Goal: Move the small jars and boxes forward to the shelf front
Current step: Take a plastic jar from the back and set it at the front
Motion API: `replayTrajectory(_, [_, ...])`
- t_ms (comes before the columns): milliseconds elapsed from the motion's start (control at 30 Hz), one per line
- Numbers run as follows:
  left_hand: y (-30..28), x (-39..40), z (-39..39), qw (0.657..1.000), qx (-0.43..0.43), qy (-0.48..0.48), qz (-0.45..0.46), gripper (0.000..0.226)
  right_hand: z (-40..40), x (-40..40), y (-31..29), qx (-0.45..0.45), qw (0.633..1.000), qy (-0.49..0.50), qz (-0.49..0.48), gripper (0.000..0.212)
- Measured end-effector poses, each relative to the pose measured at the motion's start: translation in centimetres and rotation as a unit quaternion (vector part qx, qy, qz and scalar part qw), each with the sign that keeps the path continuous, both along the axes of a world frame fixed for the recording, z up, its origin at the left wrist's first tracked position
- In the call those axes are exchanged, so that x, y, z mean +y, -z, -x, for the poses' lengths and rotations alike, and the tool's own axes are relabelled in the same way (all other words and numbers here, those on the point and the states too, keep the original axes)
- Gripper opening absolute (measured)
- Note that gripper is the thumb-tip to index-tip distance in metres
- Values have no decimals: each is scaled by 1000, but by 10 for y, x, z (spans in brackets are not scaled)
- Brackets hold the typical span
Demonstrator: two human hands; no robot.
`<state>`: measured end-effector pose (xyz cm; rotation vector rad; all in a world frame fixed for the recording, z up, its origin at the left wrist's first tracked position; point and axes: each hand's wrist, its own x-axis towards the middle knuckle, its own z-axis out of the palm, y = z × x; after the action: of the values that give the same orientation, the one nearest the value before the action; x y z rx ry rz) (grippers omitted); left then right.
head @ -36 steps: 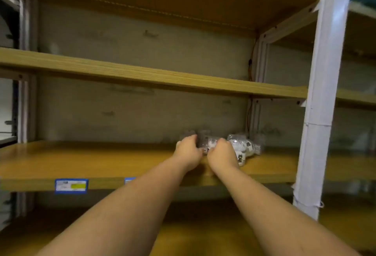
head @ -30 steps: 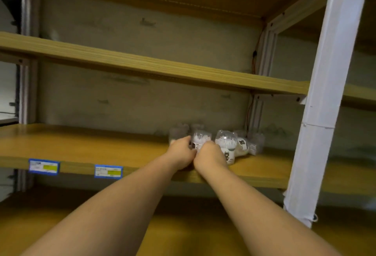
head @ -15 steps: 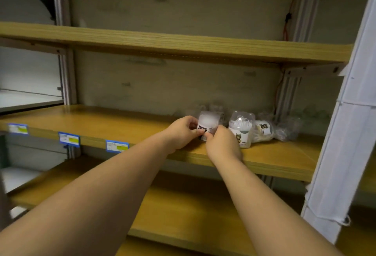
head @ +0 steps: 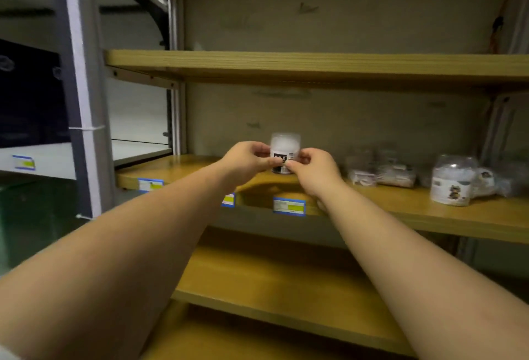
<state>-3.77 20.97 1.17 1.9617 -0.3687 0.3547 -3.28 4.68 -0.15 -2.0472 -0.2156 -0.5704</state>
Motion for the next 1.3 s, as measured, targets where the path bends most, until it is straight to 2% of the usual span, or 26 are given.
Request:
replayTrajectory(133, [5,91,-16,999,9,-19,-39,33,-11,92,10,24,998,-18,-52,33])
replayTrajectory(233, [11,118,-34,999,6,-11,-51,34,-20,122,13,43,997,1,-67,31])
replayTrajectory(400, [31,122,-71,998,19,29,-52,35,-29,125,19,61,996,33,-60,36])
replayTrajectory(633, [30,128,-73,995,47,27,-85,36,-35,130,28,49,997,59,-9,35])
replayTrajectory(733, [25,128,-76,994,75,36,-69,34,-44,129,27,61,994,44,-80,36])
replayTrajectory(833, [9,127,-89,996,60,44,-49,34,-65,128,11,58,988,23,-142,42])
replayTrajectory(933, [-8,121,-121,997,33,16,-67,37,-102,123,-7,59,993,43,-94,40])
replayTrajectory(1133, [-25,105,-201,972,-7,-58,-227,34,-180,115,-33,125,991,50,10,17])
replayTrajectory(1200, [-21,102,-230,970,-19,-54,-237,31,-205,111,-30,124,991,51,0,18])
replayTrajectory(1300, [0,101,-256,977,-36,-4,-208,39,-227,98,-13,112,992,56,13,19])
